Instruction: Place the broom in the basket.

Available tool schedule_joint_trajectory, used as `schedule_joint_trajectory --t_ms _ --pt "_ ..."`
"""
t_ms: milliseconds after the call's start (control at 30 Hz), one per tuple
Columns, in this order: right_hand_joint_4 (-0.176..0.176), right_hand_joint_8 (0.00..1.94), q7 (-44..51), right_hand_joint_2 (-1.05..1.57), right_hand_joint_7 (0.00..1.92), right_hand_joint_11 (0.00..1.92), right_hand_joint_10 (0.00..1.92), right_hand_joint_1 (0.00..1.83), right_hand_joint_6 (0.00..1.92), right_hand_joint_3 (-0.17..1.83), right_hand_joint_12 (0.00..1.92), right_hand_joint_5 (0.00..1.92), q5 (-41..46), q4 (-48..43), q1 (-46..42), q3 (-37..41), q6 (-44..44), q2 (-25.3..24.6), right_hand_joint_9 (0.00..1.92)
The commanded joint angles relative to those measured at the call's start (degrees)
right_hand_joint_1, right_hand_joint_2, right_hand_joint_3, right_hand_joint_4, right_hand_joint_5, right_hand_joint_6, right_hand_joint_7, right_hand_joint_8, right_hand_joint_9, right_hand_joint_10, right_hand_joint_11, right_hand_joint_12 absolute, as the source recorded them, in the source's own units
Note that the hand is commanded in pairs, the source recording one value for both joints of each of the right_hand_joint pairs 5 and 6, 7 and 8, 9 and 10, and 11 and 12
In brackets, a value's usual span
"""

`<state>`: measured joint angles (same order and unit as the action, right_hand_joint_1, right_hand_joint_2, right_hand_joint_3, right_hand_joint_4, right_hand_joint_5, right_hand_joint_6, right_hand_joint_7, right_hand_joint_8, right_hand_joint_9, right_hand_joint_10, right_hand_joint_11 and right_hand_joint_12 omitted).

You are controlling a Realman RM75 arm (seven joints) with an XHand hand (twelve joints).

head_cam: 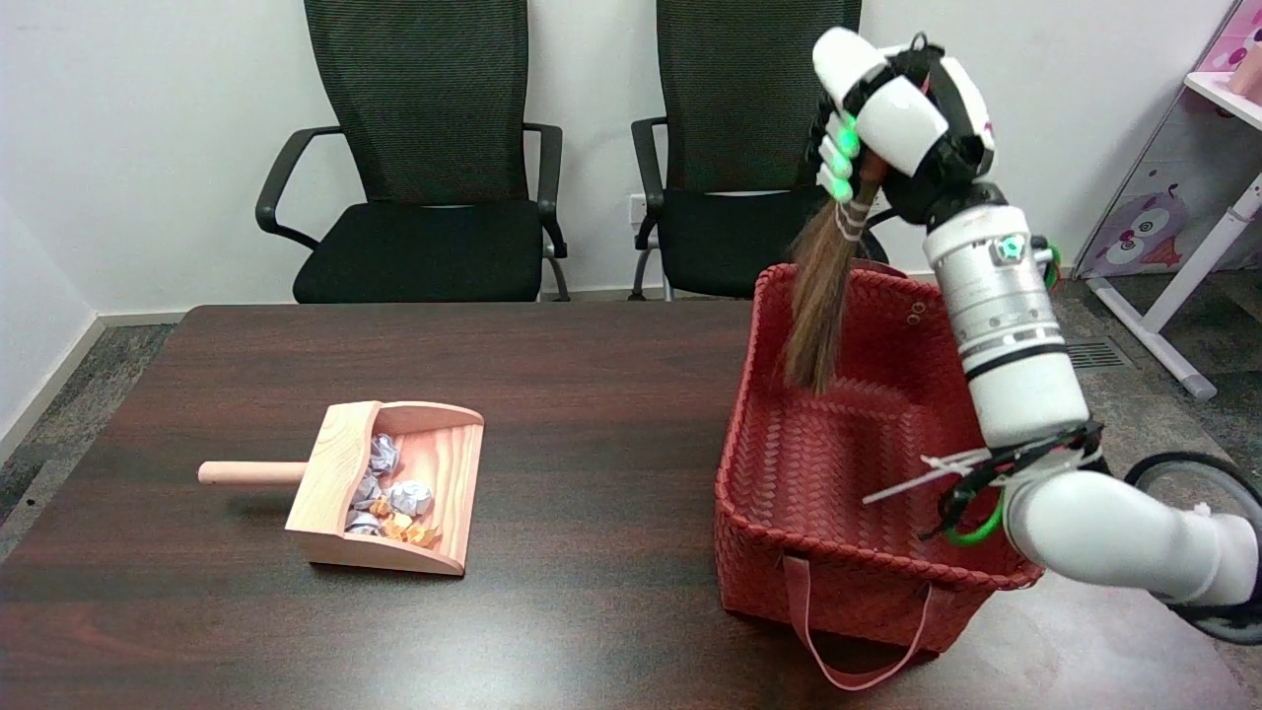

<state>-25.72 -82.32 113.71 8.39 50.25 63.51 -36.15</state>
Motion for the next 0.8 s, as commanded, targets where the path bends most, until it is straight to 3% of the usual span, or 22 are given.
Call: schedule_joint_trajectory --t_ms 33,267,633,800 --pt "0.168 1.92 -0.6 1.57 1.92 1.92 1.92 0.93 1.92 1.83 1.92 1.92 2.1 -2.1 -5.3 -5.7 3.7 1.0 1.92" --pt "0.172 1.92 -0.6 1.57 1.92 1.92 1.92 0.93 1.92 1.83 1.92 1.92 2.9 -6.0 -5.3 -7.2 3.1 -1.5 1.92" --pt "0.176 1.92 -1.1 1.57 1.92 1.92 1.92 0.88 1.92 1.83 1.92 1.92 2.5 -18.6 -2.6 -7.1 1.2 -11.5 1.92" --pt "0.176 1.92 -0.6 1.57 1.92 1.92 1.92 0.88 1.92 1.83 1.92 1.92 2.4 -21.4 0.0 -8.8 1.0 -13.3 1.92"
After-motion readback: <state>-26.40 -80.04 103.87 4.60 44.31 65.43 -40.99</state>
